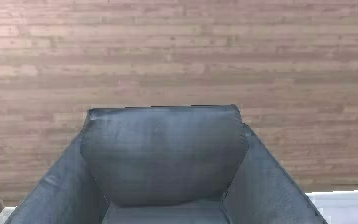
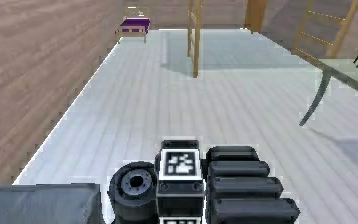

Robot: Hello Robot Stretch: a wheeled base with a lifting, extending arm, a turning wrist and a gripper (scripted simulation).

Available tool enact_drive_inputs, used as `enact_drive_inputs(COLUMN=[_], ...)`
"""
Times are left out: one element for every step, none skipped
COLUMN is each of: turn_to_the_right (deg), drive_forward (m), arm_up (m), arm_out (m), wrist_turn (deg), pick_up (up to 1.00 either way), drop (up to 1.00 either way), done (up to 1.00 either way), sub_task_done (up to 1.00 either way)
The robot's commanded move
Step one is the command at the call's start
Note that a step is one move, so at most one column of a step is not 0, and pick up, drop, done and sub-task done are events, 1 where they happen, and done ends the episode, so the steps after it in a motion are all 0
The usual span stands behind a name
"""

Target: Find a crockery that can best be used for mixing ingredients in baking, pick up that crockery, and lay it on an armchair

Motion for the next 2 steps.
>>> enact_drive_inputs(turn_to_the_right=[-12.0,45.0], drive_forward=[0.00,0.00], arm_up=[0.00,0.00], arm_out=[0.00,0.00], wrist_turn=[0.0,0.0], pick_up=[0.00,0.00], drop=[0.00,0.00], done=[0.00,0.00], sub_task_done=[0.00,0.00])
